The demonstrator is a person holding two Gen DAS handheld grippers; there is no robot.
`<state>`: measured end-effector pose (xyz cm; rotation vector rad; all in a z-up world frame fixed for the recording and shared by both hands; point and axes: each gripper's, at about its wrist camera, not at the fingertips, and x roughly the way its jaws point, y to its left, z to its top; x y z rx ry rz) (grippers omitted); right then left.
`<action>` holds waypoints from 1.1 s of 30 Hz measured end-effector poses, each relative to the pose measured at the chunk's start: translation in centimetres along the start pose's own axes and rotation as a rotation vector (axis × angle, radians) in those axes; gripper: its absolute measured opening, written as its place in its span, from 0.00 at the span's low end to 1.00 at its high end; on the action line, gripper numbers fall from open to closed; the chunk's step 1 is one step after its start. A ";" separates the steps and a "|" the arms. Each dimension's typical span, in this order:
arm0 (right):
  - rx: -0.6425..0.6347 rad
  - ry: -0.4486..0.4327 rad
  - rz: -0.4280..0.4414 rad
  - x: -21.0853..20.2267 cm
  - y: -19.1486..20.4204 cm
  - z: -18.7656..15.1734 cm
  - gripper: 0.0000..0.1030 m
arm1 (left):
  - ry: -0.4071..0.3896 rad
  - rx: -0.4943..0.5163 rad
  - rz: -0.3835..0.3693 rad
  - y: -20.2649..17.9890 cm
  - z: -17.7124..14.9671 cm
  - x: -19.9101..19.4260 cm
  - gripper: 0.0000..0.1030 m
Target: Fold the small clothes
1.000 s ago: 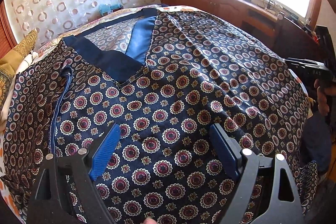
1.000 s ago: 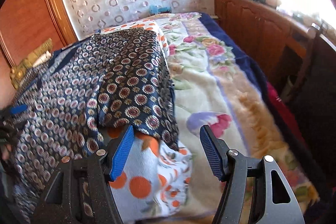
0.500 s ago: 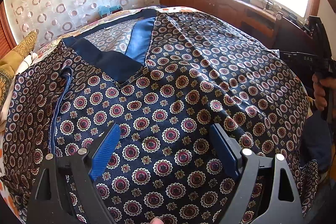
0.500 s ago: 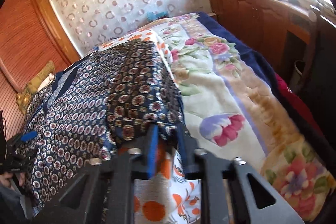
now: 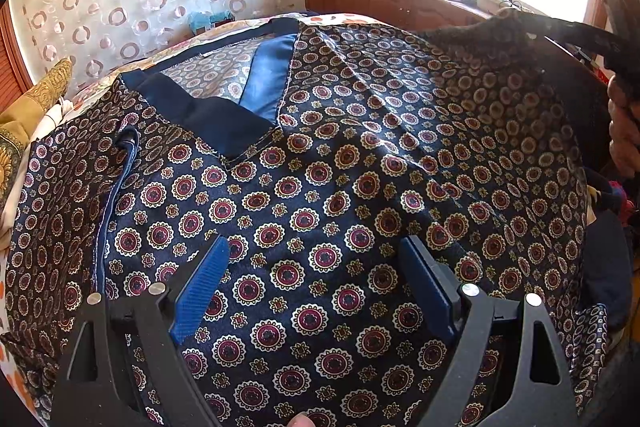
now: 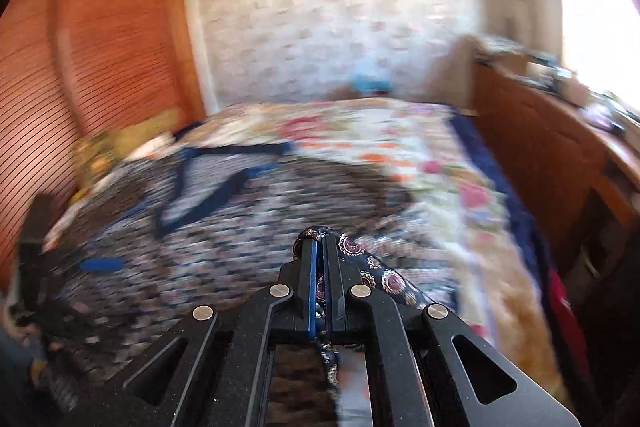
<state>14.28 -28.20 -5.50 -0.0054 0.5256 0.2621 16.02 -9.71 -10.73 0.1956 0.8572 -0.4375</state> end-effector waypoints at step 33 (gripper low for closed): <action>0.343 0.144 -0.118 2.6 -7.6 -6.4 0.48 | -0.065 -0.019 -0.057 -1.8 1.6 -3.2 0.85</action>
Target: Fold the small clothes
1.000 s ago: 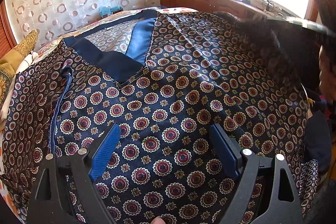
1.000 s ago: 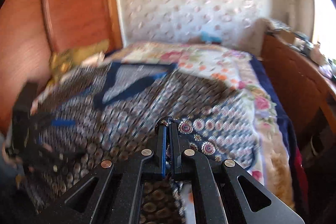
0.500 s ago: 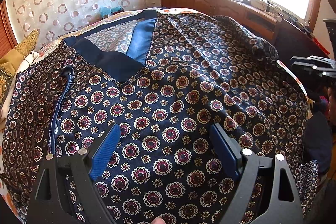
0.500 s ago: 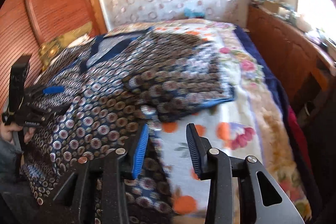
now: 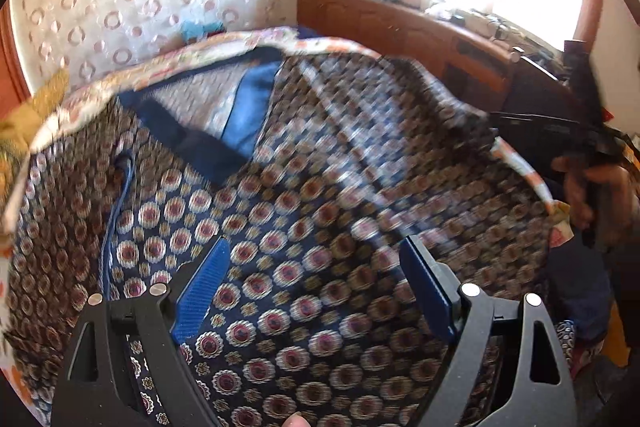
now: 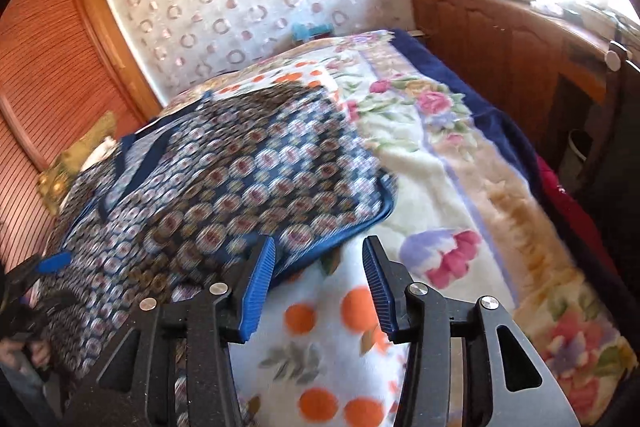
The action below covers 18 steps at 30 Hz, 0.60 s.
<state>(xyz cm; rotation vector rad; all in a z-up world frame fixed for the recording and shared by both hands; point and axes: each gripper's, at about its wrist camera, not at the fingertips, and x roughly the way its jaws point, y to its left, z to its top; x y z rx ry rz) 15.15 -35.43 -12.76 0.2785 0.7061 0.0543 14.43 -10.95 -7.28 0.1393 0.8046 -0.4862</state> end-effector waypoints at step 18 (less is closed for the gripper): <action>0.198 0.155 0.124 6.8 -2.8 3.1 0.49 | -0.015 -0.003 -0.091 -2.6 1.9 0.3 0.85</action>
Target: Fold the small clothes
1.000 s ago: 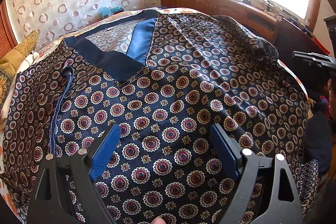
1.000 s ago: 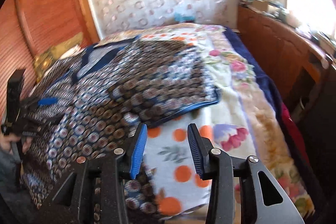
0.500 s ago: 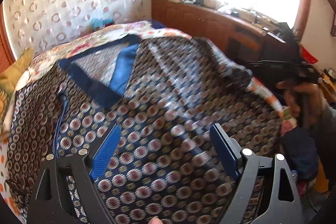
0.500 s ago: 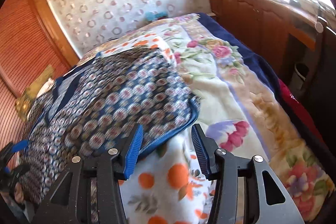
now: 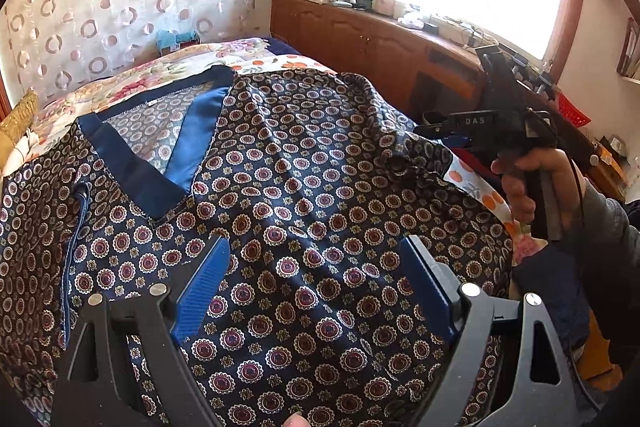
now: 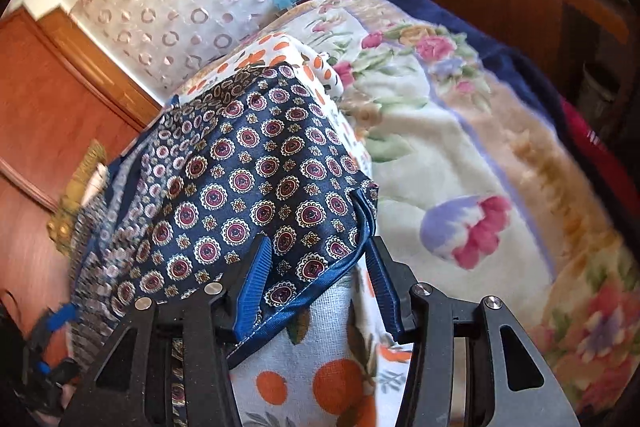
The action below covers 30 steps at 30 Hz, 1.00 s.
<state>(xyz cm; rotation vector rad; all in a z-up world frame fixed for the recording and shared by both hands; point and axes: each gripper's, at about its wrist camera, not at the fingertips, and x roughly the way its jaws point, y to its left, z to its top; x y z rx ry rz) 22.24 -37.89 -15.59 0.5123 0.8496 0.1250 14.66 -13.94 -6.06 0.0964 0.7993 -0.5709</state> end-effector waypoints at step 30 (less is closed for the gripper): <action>-0.406 -0.350 -0.115 -9.7 12.5 1.5 0.06 | -0.024 -0.065 0.059 3.6 -1.6 -1.7 0.85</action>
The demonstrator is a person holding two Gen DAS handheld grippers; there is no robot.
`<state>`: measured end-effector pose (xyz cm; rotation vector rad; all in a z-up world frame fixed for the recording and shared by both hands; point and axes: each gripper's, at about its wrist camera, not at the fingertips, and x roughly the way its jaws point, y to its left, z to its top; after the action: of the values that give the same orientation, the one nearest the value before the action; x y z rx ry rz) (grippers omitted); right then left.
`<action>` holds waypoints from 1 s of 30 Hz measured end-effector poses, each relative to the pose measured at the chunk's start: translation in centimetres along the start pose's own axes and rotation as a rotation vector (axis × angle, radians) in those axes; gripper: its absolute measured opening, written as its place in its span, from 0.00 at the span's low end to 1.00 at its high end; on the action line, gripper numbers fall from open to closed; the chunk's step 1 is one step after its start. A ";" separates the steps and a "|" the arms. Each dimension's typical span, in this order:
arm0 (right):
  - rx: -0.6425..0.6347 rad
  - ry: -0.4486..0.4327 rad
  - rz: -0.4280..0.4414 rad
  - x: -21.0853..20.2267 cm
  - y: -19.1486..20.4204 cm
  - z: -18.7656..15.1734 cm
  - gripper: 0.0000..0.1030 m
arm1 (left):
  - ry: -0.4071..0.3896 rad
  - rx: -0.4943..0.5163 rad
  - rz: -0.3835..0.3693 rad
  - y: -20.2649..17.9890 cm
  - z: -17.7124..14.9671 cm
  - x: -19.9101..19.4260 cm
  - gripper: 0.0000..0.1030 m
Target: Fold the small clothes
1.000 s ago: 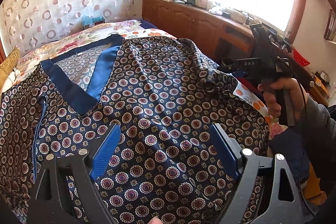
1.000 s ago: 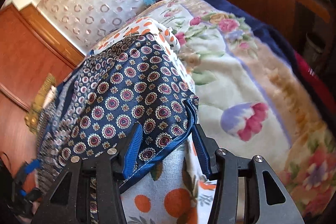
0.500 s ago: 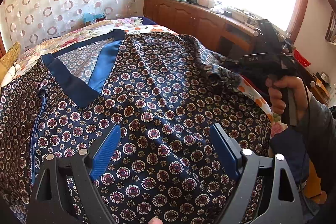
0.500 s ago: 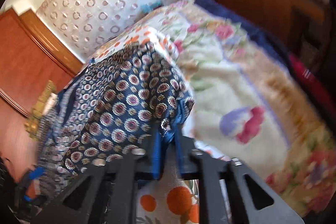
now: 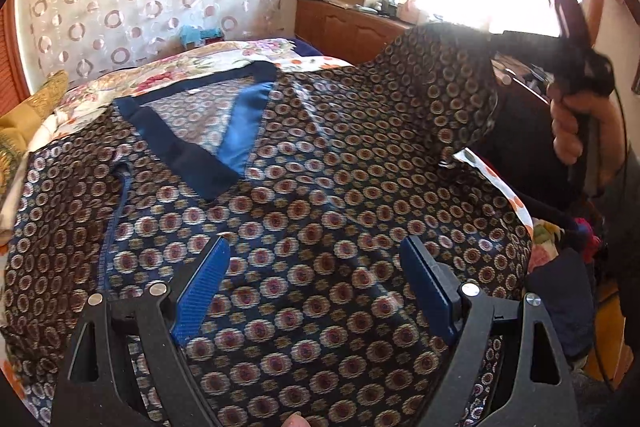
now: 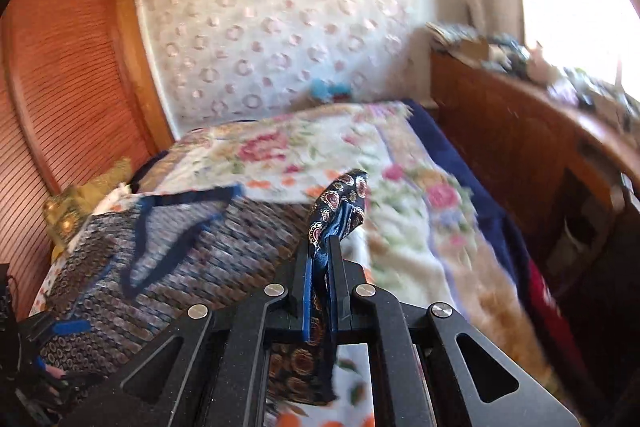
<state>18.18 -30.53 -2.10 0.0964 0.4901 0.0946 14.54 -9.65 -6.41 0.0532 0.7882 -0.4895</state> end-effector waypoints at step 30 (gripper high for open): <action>-0.184 0.274 0.165 5.7 8.7 -5.5 0.53 | 0.001 -0.131 0.136 7.3 -2.6 -1.6 0.85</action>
<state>19.98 -20.84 -8.59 -0.0582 0.7438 0.3171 15.06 -1.95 -8.16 -0.0143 0.8100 -0.3088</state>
